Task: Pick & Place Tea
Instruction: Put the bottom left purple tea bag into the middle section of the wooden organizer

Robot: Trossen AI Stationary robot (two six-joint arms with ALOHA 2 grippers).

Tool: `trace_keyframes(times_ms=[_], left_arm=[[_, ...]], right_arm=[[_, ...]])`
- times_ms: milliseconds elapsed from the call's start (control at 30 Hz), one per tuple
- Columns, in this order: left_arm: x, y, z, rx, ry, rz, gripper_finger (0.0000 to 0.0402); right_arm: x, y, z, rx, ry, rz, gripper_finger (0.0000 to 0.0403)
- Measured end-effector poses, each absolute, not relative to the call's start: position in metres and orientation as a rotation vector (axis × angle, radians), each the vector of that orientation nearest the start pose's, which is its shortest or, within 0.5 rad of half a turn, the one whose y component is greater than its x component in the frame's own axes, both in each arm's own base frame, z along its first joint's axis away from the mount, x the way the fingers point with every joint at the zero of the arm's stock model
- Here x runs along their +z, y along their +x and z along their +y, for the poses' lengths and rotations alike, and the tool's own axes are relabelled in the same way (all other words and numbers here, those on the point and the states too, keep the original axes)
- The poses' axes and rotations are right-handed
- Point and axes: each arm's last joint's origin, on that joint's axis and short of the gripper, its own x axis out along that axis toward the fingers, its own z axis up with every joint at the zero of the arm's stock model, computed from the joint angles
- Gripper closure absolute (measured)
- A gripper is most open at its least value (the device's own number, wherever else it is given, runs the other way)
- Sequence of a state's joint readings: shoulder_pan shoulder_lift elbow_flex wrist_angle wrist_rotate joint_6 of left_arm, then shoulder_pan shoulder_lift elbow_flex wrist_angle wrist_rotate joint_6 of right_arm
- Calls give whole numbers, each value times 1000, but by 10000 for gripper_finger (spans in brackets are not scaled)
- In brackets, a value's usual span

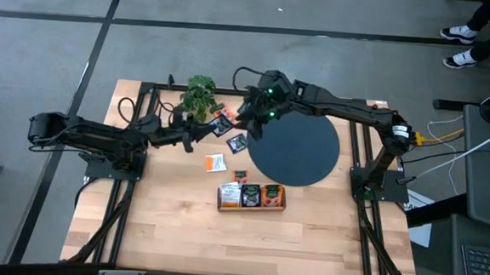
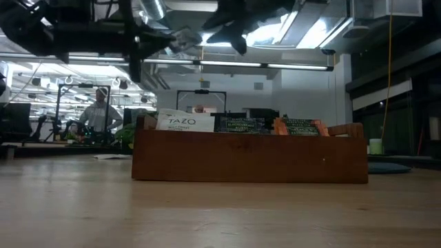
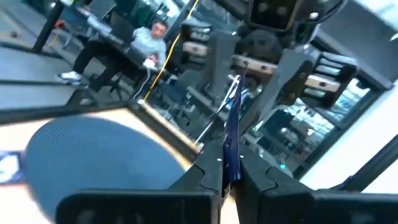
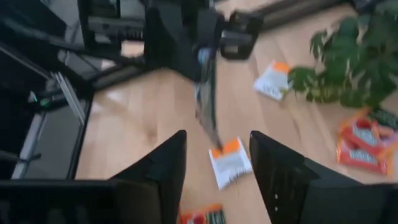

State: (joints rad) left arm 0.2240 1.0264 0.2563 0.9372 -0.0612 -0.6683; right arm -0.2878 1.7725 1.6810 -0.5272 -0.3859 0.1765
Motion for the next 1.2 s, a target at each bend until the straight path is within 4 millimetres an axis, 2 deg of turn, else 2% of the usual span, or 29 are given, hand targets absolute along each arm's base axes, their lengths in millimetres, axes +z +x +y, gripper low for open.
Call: trace_keyframes(times_ms=[233, 467, 633, 900, 1200], left_arm=[[236, 199, 45, 196, -591, -301, 391], [243, 201, 45, 189, -574, -308, 390], [239, 202, 45, 193, -588, -266, 390], [238, 202, 46, 209, -584, -267, 383], [234, 203, 46, 218, -569, -220, 356]], right_arm=[[351, 390, -104, 42, 383, 524, 213], [353, 391, -104, 55, 367, 496, 216], [355, 393, -104, 60, 358, 470, 261], [356, 393, -103, 87, 361, 469, 392], [350, 389, -101, 135, 403, 540, 397]])
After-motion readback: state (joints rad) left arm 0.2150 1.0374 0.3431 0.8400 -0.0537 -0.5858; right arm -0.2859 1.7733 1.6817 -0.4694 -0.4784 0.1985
